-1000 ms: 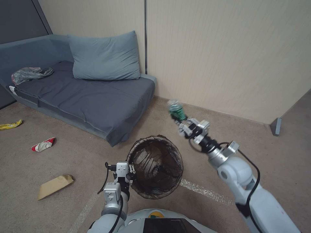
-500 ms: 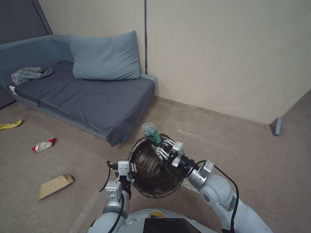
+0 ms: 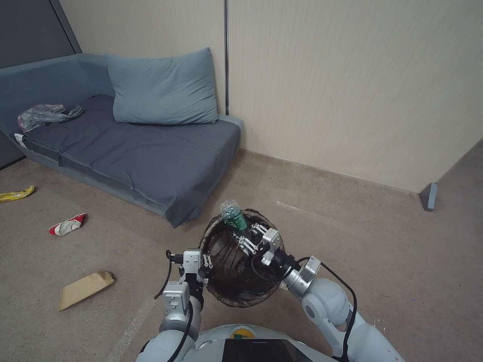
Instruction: Pick up the trash bin, then pick up the garbage from the floor and place it into the trash bin.
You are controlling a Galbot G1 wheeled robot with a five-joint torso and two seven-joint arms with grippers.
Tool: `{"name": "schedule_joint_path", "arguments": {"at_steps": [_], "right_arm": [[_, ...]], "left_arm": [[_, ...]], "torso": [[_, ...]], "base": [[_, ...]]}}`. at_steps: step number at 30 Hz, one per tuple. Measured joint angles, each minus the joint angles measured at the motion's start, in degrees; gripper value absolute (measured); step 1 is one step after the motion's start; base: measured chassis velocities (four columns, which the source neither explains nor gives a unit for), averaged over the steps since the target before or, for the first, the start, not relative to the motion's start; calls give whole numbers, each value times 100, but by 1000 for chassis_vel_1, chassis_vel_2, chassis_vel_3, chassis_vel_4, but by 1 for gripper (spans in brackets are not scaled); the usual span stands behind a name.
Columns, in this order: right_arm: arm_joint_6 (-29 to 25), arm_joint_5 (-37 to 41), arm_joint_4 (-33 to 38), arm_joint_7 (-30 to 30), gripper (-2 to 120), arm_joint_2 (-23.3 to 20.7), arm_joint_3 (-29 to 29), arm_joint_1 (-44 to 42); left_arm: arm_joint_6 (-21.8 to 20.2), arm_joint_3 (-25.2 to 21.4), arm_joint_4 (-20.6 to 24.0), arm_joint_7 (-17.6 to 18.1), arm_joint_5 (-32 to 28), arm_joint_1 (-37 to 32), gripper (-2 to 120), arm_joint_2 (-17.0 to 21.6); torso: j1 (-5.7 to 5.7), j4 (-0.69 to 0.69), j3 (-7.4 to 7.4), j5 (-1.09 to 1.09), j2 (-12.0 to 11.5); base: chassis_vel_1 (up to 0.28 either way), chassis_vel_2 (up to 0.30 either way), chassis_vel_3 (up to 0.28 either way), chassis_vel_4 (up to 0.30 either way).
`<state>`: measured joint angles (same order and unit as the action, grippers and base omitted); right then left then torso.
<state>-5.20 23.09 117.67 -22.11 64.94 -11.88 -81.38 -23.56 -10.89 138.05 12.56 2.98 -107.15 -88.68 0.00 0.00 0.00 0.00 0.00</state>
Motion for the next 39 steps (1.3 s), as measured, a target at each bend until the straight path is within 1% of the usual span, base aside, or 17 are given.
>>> {"name": "schedule_joint_path", "arguments": {"at_steps": [1, 3, 4, 6, 7, 8, 9, 12, 13, 15, 24, 28, 30, 35, 36, 37, 39], "right_arm": [[-2, -2, -5, -1, 38, 3, 1, -1], [-32, -49, -65, -14, 58, 56, 8, -24], [-32, -49, -65, -14, 58, 56, 8, -24], [-59, -126, -118, -23, 71, 118, 22, -82], [-59, -126, -118, -23, 71, 118, 22, -82], [-102, -232, -179, -29, 77, 183, 60, -164], [-102, -232, -179, -29, 77, 183, 60, -164], [-181, -356, -221, -42, 90, 251, 75, -254], [-181, -356, -221, -42, 90, 251, 75, -254], [-201, -382, -221, -45, 98, 265, 72, -275], [-262, -427, -121, -51, 100, 214, 51, -354], [-266, -438, 350, -38, 100, 131, -94, -464], [-266, -424, 805, 65, 100, 105, -302, -569], [-252, -426, 1314, 334, 100, 200, -804, -763], [-235, -479, 1521, 519, 100, 309, -1027, -941], [-235, -479, 1521, 519, 100, 309, -1027, -941], [-171, -803, 1898, 973, 100, 633, -1321, -1424]], "left_arm": [[0, 0, 0, 0, 0, 0, 0, 0], [-2, -4, 2, 1, 1, -2, 0, -1], [-2, -4, 2, 1, 1, -2, 0, -1], [-3, -8, 9, 1, 3, -2, 0, -3], [-3, -8, 9, 1, 3, -2, 0, -3], [-2, -8, 11, -2, 0, 2, 0, -4], [-2, -8, 11, -2, 0, 2, 0, -4], [-2, -8, 11, -3, -9, 15, 0, -4], [-2, -8, 11, -3, -9, 15, 0, -4], [-1, -7, 8, -4, -12, 23, 0, -4], [1, -15, -1, 3, -15, 43, 0, -9], [7, -21, -2, 16, -13, 42, 0, -15], [15, -33, -33, 20, -10, 60, 0, -15], [31, -74, -71, 23, -1, 94, 0, -16], [39, -97, -74, 22, 12, 101, 0, -18], [39, -97, -74, 22, 12, 101, 0, -18], [80, -151, -74, 24, 58, 116, 0, -22]], "torso": [[0, 0, 0, 0, 0], [0, 0, 0, 0, 0], [0, 0, 0, 0, 0], [0, 2, 0, -1, 0], [0, 2, 0, -1, 0], [0, -1, 0, 0, 0], [0, -1, 0, 0, 0], [0, -1, 0, 0, 0], [0, -1, 0, 0, 0], [0, -1, 0, -1, 0], [0, 0, 0, 0, 0], [0, 0, 0, 0, 0], [0, 0, 0, 0, 0], [0, 0, 0, 0, 0], [0, 0, 0, 0, 0], [0, 0, 0, 0, 0], [0, -2, 0, 0, 0]], "base": [[0, 0, 0, 0], [0, 0, 0, 0], [0, 0, 0, 0], [0, 0, 0, 0], [0, 0, 0, 0], [0, 0, 0, 0], [0, 0, 0, 0], [0, 0, 0, 0], [0, 0, 0, 0], [0, 0, 0, 0], [0, 0, 0, 0], [0, 0, 0, 0], [0, 0, 0, 0], [0, 0, 0, 0], [0, 0, 0, 0], [0, 0, 0, 0], [0, 0, 0, 0]]}}
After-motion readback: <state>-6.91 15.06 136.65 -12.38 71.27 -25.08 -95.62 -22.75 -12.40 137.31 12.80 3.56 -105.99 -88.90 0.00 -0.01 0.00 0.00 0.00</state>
